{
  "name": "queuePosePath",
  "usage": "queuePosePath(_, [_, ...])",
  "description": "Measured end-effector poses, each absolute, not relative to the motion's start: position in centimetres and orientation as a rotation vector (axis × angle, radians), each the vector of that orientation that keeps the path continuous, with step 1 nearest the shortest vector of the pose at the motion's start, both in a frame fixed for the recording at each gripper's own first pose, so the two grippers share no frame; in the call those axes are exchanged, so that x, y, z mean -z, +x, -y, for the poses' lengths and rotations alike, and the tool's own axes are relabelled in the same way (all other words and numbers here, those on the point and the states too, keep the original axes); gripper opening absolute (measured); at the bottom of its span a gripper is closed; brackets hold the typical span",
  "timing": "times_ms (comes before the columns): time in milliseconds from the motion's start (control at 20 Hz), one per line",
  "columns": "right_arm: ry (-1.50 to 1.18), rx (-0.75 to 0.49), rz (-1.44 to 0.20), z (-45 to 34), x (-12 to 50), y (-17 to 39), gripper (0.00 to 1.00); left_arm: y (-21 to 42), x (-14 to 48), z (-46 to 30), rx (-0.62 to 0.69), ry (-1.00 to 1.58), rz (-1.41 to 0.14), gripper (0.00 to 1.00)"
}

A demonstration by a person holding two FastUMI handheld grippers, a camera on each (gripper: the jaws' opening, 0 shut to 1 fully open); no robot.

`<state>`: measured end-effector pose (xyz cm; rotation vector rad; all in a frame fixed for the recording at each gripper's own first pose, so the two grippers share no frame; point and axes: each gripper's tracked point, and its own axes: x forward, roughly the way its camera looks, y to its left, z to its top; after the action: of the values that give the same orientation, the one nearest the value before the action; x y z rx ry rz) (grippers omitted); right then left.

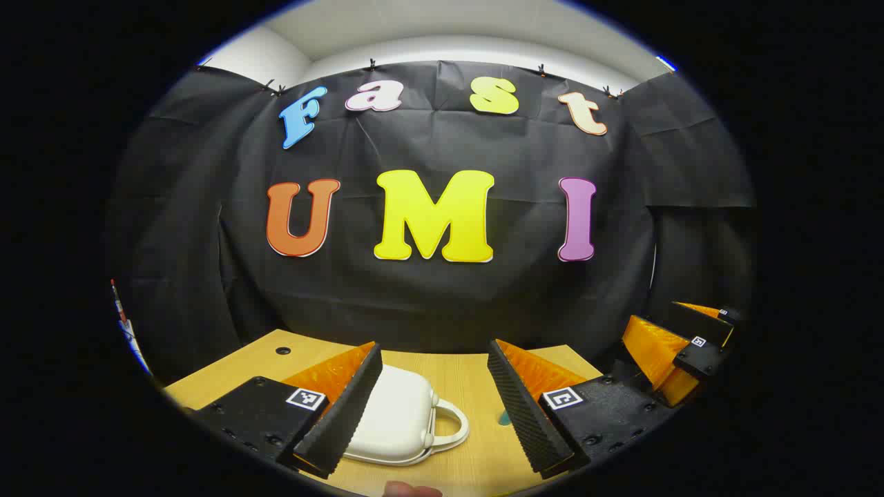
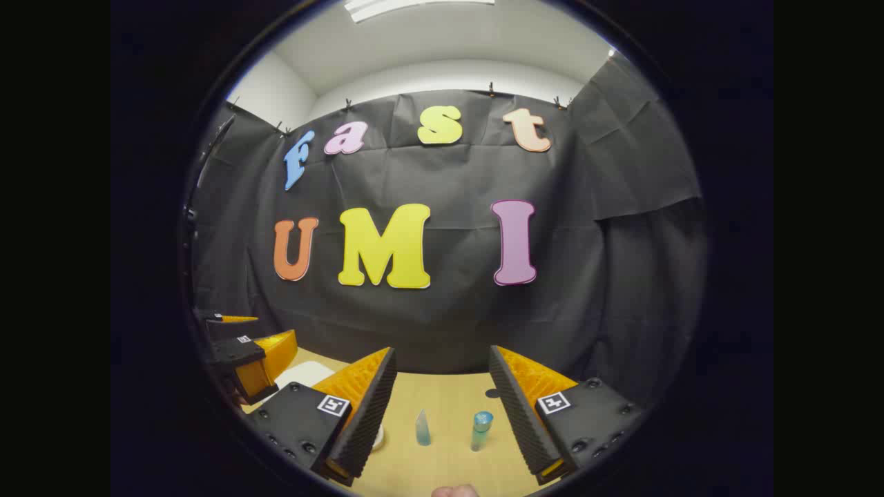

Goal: First open the suitcase, pack the skin care products into it, and then close the suitcase.

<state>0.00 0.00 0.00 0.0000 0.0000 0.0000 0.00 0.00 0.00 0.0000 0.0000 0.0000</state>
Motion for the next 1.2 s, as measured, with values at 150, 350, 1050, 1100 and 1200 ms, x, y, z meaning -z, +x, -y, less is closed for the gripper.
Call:
queuePosePath(150, [0.003,-0.002,-0.006,0.4,0.1,0.3,0.8,0.4,0.3,0.5,0.011,-0.002,-0.015,0.98])
queuePosePath(350, [0.01,0.002,0.0,0.8,0.1,0.5,0.8,0.6,0.2,0.6,0.009,0.009,-0.005,0.98])
queuePosePath(1050, [0.009,-0.014,-0.008,1.8,0.3,1.1,0.79,0.9,0.8,1.6,0.019,0.024,-0.015,0.98])
queuePosePath(1100, [0.008,-0.016,-0.011,2.0,0.4,1.2,0.8,1.0,1.1,1.7,0.018,0.023,-0.02,0.98])
queuePosePath(1200, [-0.004,-0.023,-0.011,2.5,0.6,1.5,0.8,1.1,1.8,2.6,0.045,0.004,-0.042,0.98])
